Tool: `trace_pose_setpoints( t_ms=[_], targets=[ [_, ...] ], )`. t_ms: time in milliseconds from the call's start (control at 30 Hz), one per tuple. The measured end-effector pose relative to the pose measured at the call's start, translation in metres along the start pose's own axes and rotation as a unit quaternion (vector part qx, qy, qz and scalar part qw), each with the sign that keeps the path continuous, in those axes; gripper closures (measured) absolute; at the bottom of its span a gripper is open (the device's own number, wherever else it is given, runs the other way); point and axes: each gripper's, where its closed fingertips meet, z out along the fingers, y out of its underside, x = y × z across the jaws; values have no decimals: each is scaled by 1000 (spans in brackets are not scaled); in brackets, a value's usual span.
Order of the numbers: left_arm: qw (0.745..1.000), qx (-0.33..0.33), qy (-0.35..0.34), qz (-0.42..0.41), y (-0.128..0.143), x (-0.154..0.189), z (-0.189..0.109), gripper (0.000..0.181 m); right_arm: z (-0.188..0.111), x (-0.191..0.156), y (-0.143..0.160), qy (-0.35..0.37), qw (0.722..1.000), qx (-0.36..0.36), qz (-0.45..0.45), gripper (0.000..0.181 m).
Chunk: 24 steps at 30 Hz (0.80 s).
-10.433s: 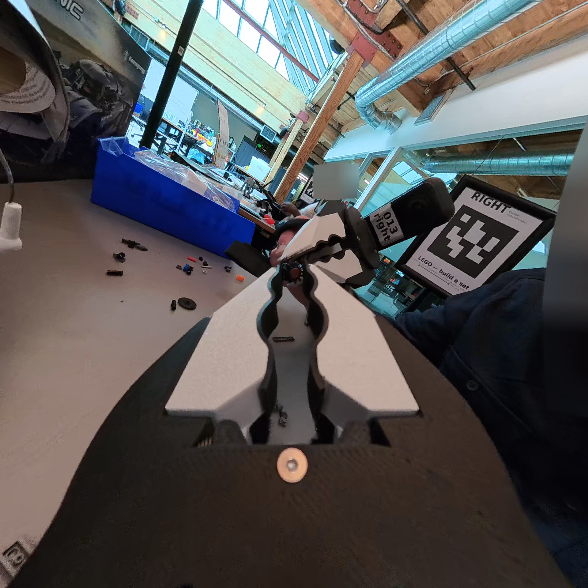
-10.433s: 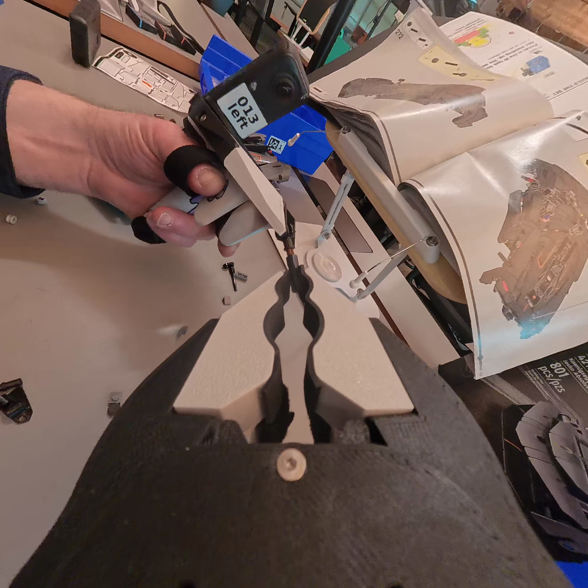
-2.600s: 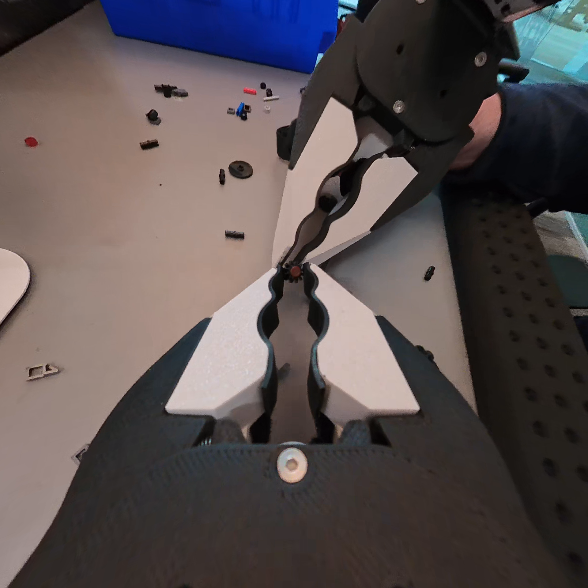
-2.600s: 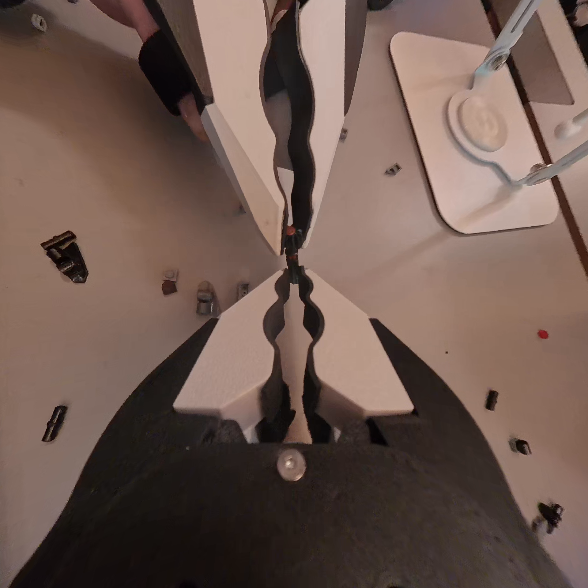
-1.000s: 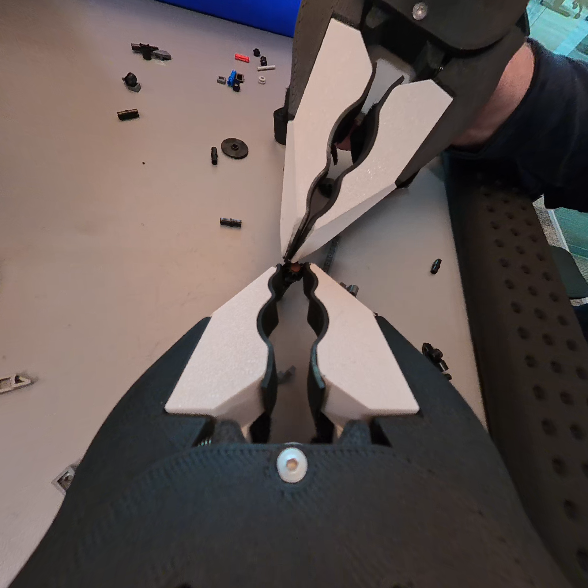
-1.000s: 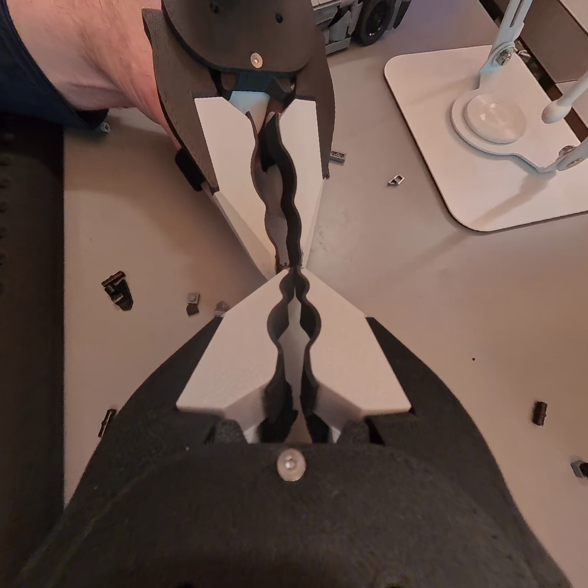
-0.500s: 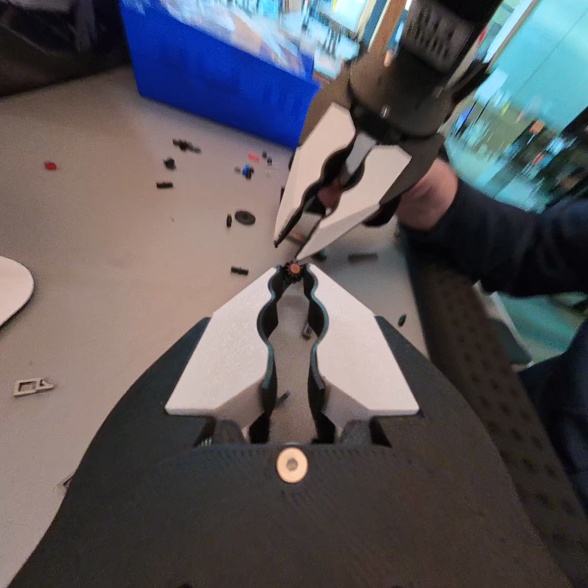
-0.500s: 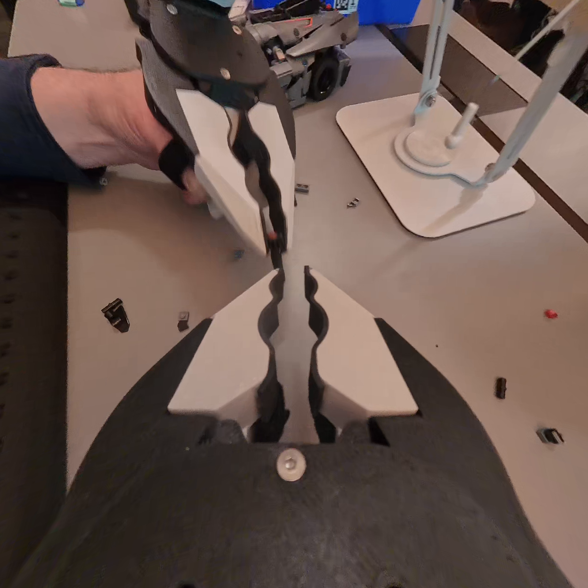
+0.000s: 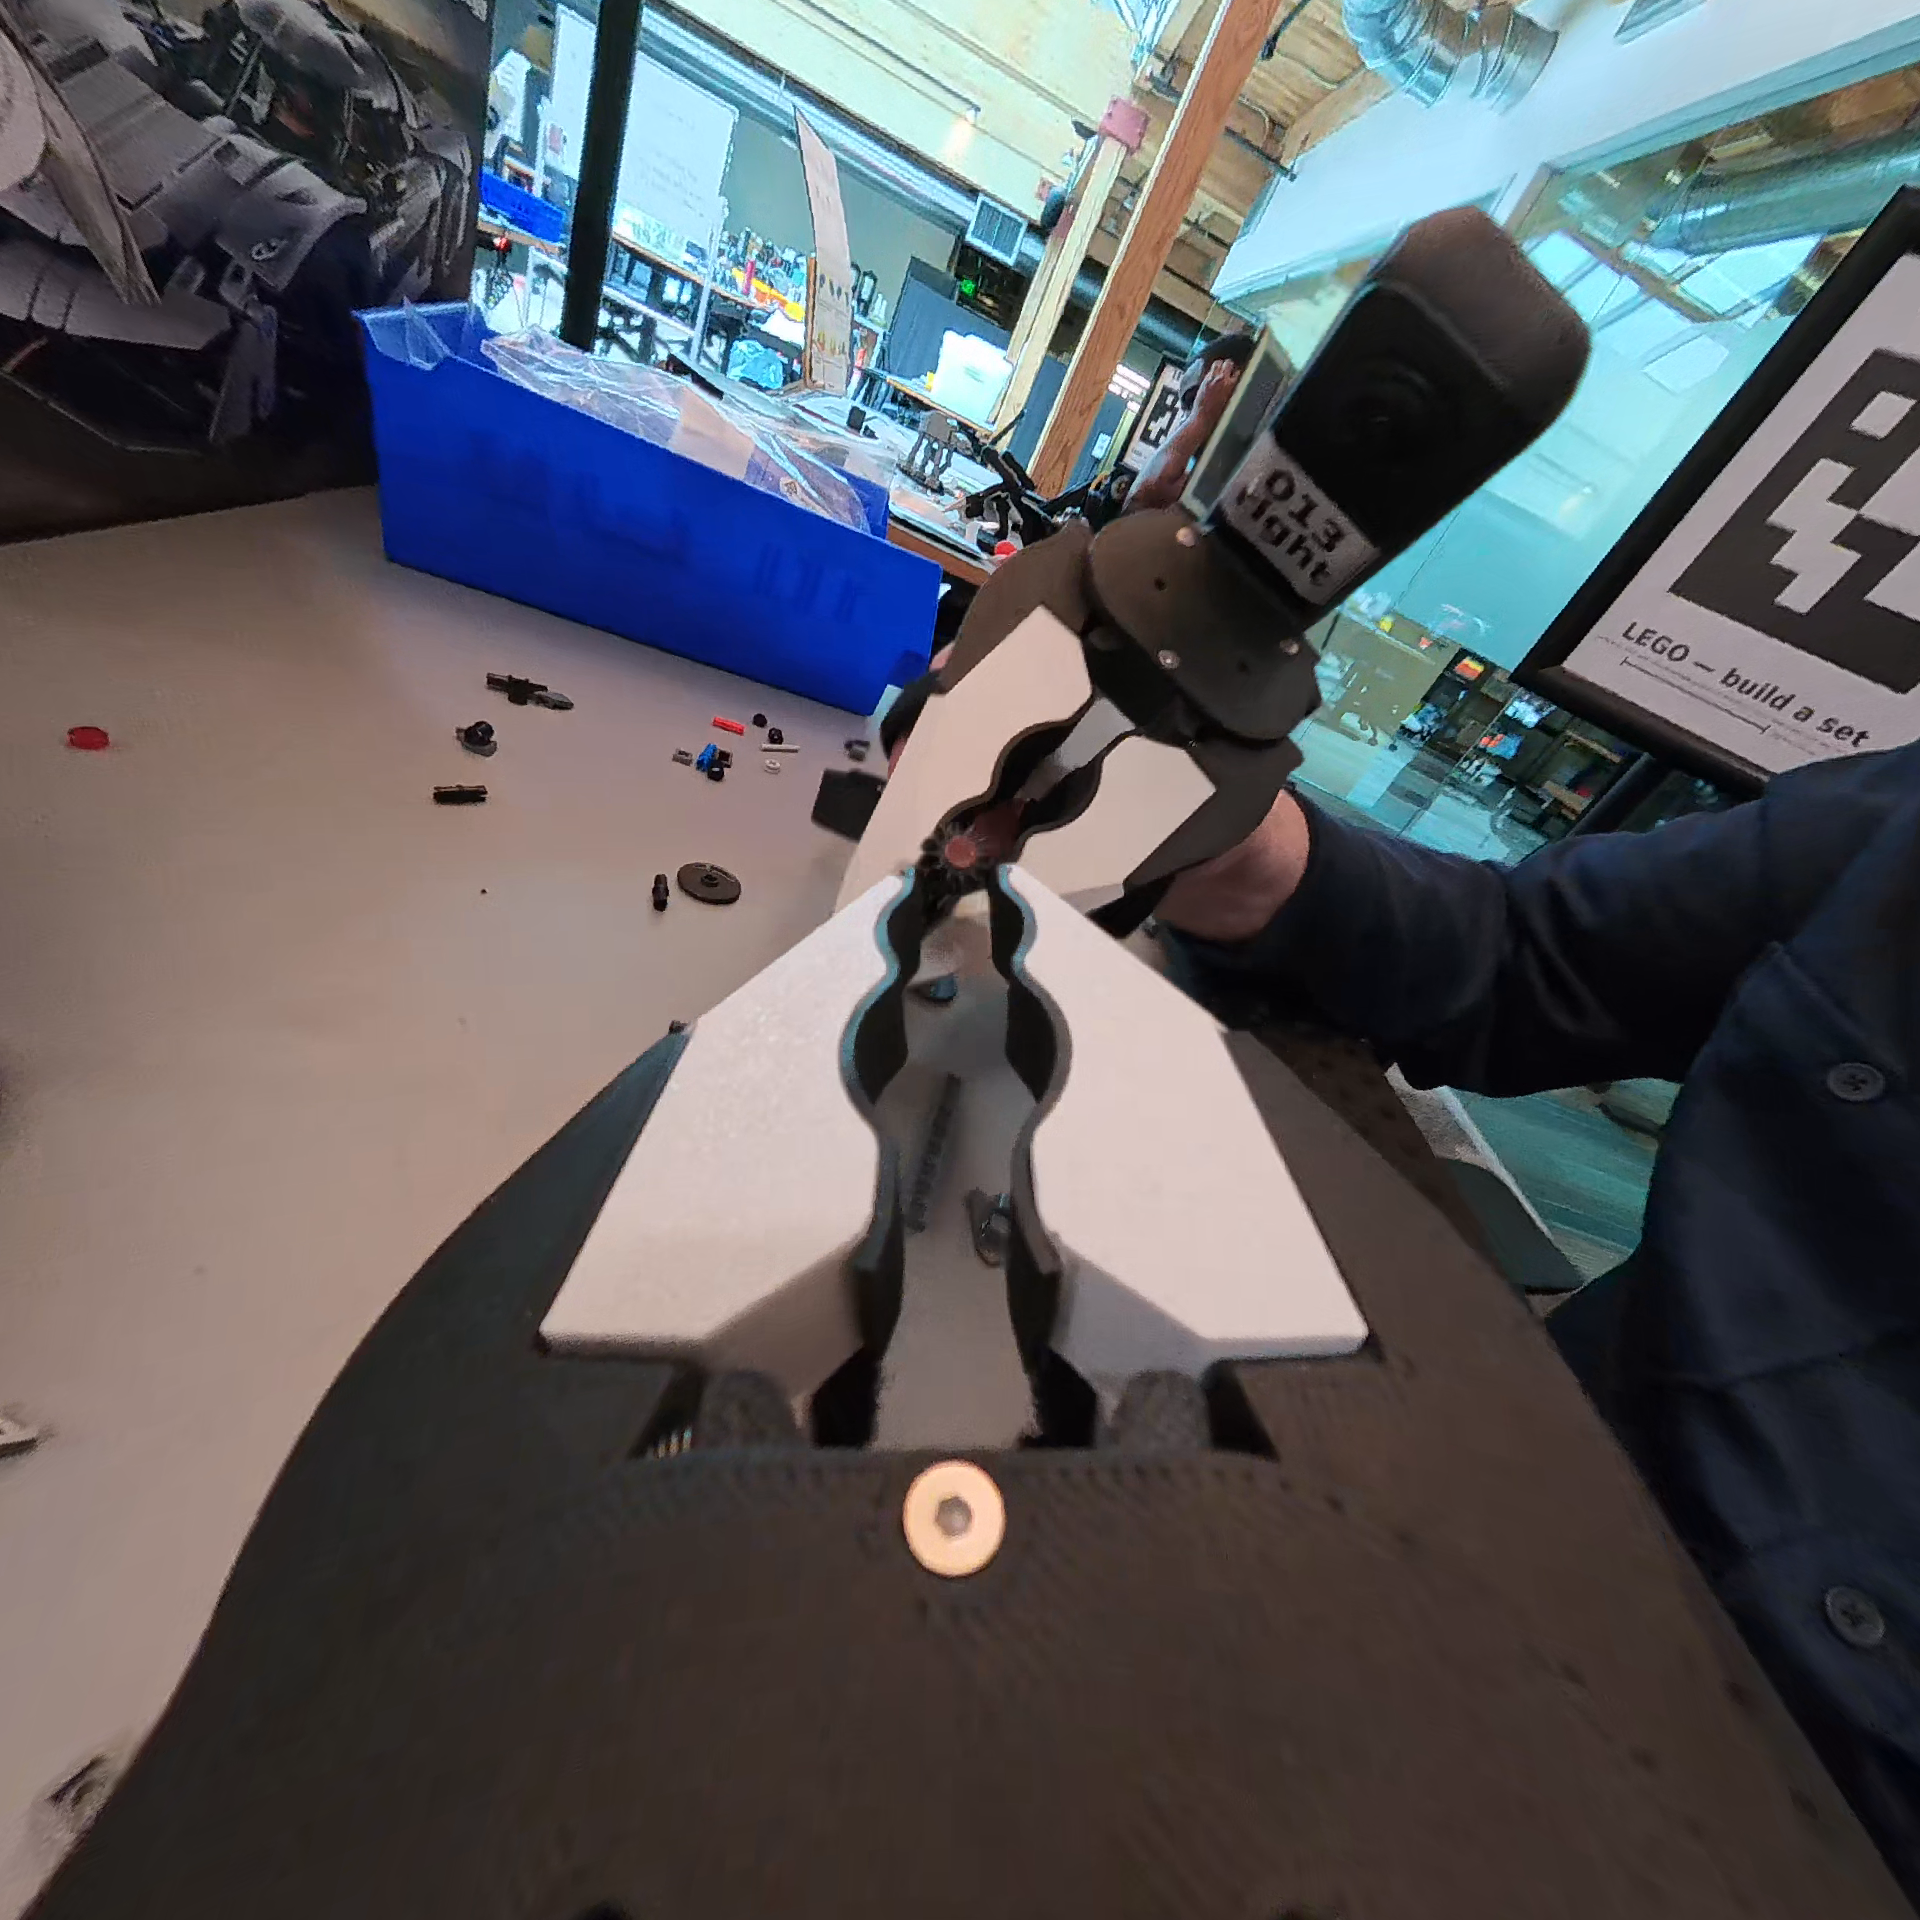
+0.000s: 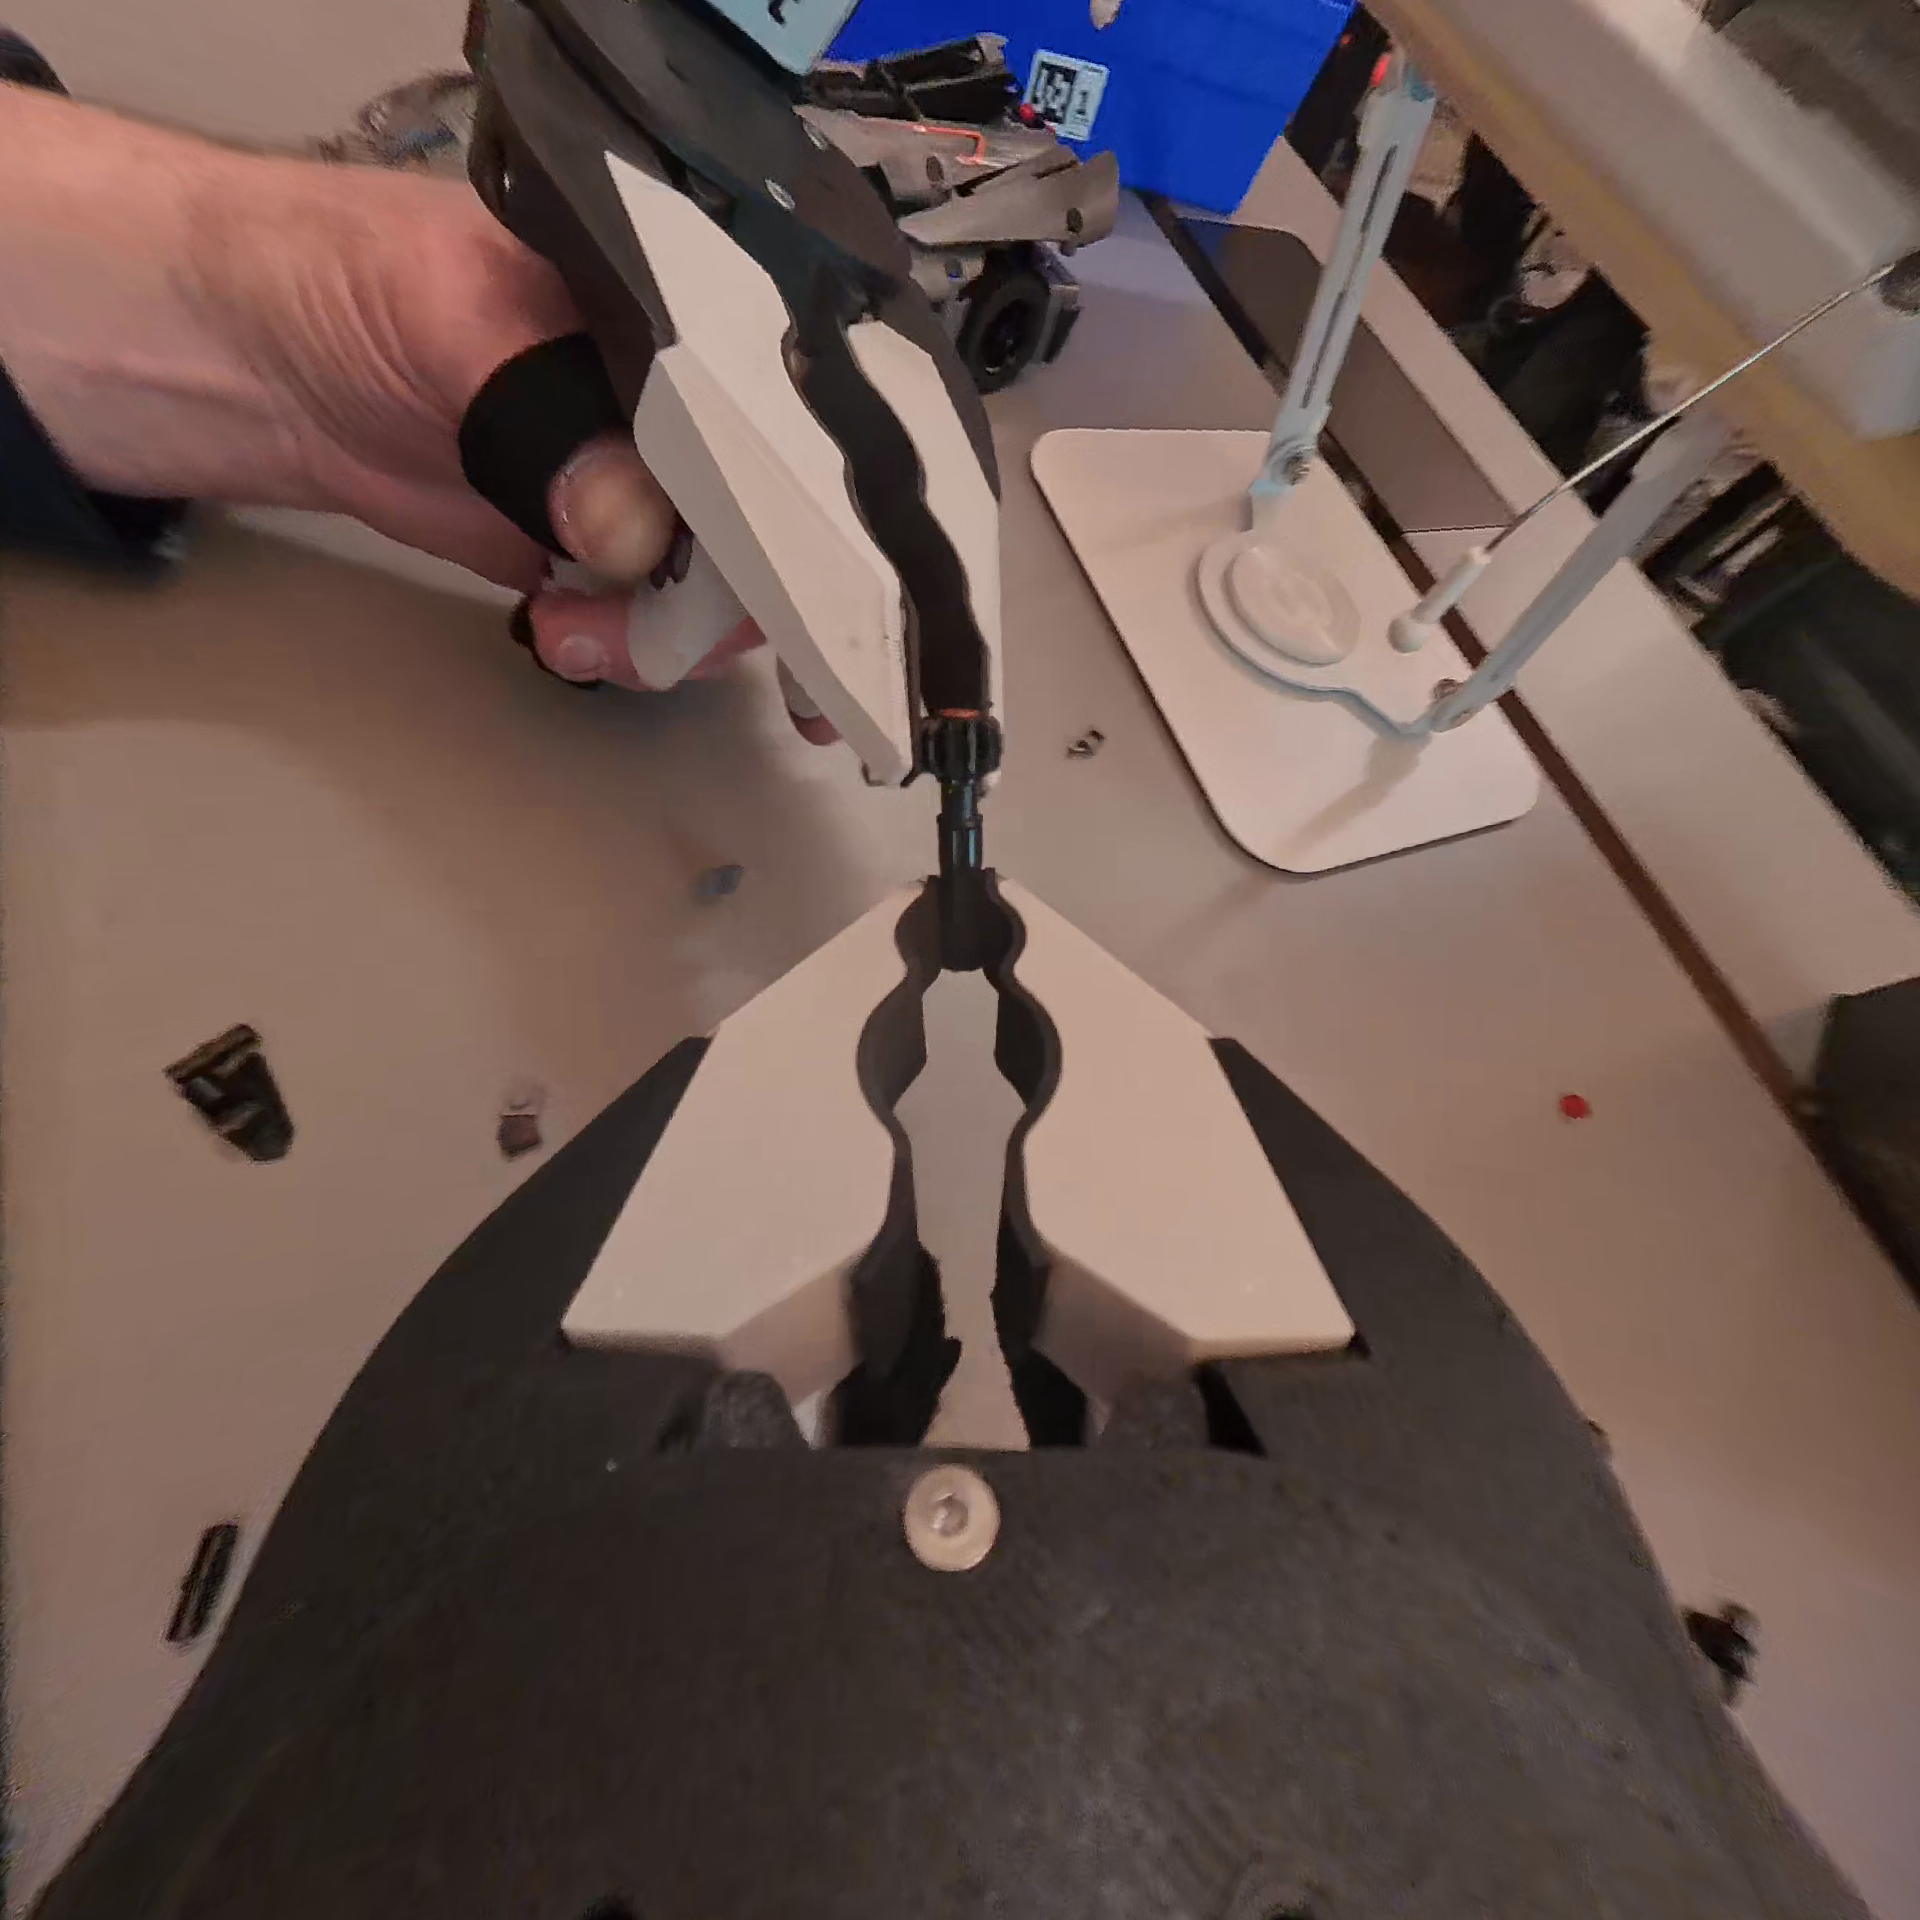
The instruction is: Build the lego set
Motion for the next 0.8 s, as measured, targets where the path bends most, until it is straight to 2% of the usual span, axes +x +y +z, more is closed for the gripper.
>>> trace_pose_setpoints(
  t_ms=[200,367,433,500,667,800],
  targets=[
    [998,-14,-34,41,0,-5,-3,167,-1,2,3,23,999,-14,-28,177],
    [997,-38,-33,61,4,0,4,167,2,1,8,32,998,-29,-49,177],
    [995,-47,-40,82,5,2,4,175,4,2,8,41,997,-35,-61,177],
    [993,-54,-49,91,4,2,2,175,5,3,5,45,996,-29,-64,177],
    [993,-34,-65,95,-8,0,-9,176,11,7,-12,44,998,-3,-44,177],
    [992,19,-85,90,-28,-3,-24,176,17,15,-35,53,998,17,-40,177]
  ],
)
